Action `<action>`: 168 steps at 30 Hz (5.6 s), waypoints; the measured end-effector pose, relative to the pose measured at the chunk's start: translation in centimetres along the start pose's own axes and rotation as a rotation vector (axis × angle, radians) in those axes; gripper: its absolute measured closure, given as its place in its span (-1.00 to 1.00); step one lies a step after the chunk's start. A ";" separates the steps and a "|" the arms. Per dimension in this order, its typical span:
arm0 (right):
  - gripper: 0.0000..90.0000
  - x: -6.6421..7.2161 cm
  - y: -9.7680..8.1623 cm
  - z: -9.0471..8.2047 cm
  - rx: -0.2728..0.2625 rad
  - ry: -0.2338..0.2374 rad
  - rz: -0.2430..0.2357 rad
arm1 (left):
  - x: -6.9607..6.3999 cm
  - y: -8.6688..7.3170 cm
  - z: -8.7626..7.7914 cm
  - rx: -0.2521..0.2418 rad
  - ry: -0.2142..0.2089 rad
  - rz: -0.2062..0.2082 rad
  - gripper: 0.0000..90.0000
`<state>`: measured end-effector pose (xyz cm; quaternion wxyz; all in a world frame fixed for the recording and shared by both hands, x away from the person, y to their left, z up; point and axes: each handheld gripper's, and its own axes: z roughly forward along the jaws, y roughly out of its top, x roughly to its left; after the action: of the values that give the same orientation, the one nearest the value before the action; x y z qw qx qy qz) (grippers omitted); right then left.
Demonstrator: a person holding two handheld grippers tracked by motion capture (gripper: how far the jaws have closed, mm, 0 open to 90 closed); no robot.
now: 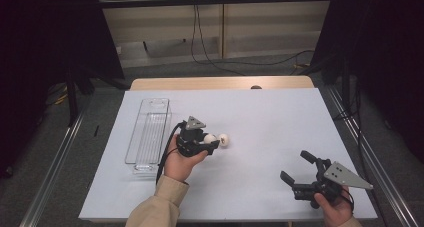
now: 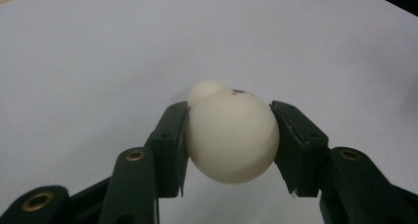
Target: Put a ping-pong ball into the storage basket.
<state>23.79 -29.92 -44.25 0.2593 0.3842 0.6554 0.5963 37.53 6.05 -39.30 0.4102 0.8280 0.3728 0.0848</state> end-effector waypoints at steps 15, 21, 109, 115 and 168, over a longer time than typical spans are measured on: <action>-0.97 0.0 0.0 0.0 0.000 0.002 0.001 | 0.8 -0.2 -1.0 -0.001 0.019 -0.019 0.14; -0.97 0.0 0.0 0.0 0.001 0.005 0.000 | 1.2 -0.2 -1.4 -0.009 0.028 -0.021 0.14; -0.97 0.2 0.0 0.1 0.004 0.016 -0.004 | 4.5 -0.7 -5.2 -0.022 0.117 -0.086 0.14; -0.97 0.2 0.0 0.2 0.003 0.017 -0.004 | 4.7 -0.7 -5.5 -0.021 0.131 -0.084 0.13; -0.97 0.3 0.0 0.2 0.003 0.022 -0.005 | 7.0 -1.8 -7.5 -0.025 0.199 -0.117 0.13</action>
<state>23.80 -29.59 -44.27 0.2530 0.3766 0.6601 0.5987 38.18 16.17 -36.92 0.3856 0.7871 0.4584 0.1470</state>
